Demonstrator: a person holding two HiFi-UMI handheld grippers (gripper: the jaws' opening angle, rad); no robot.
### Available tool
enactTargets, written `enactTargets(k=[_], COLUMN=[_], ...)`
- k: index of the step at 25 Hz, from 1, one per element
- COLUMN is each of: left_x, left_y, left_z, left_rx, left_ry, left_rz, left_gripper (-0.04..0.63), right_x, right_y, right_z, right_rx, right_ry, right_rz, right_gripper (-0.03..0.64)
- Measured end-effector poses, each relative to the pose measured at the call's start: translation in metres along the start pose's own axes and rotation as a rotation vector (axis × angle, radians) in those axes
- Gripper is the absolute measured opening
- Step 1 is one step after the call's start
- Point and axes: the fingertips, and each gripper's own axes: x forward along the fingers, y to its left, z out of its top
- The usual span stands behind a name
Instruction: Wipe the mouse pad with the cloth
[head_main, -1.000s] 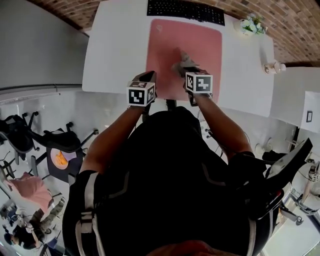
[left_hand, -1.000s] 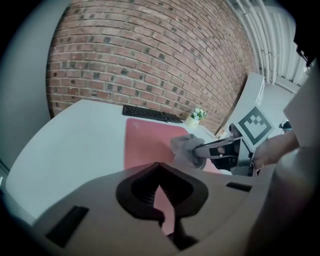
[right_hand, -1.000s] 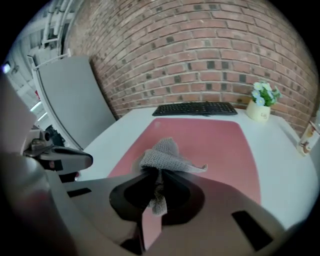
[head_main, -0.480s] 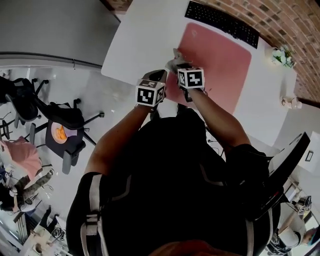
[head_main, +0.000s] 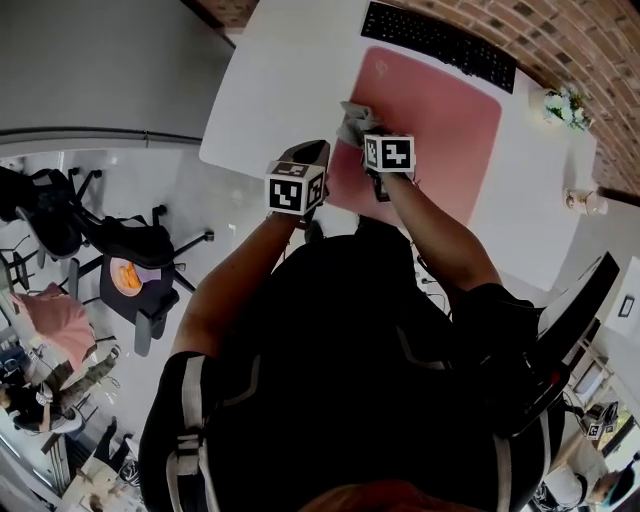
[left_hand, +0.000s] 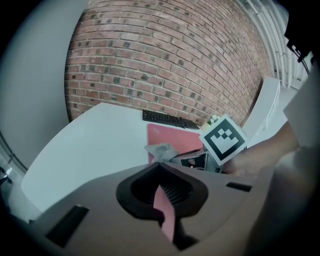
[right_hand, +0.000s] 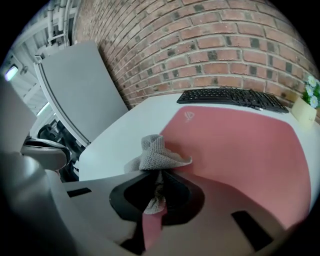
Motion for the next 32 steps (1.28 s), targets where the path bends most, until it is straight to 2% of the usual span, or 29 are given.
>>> enactTargets(k=[6, 9, 13, 32], left_x=[0.016, 0.023, 0.032, 0.07], left_y=[-0.031, -0.047, -0.063, -0.141], left_z=[0.004, 0.009, 0.014, 0.017], left_rx=[0.0, 0.04, 0.101, 0.194], left_ry=[0.023, 0.029, 0.035, 0.073], left_rz=[-0.078, -0.114, -0.133, -0.229], left_gripper=[-0.001, -0.002, -0.001, -0.001], right_x=[-0.014, -0.021, -0.035, -0.104], right_y=[-0.03, -0.046, -0.075, -0.182], right_z=[-0.007, -0.01, -0.018, -0.064], right_rx=[0.058, 0.078, 0.108, 0.235], right_ry=[-0.01, -0.017, -0.025, -0.069], right_rz=[-0.043, -0.068, -0.108, -0.243], right_gripper=[0.037, 0.037, 0.037, 0.037])
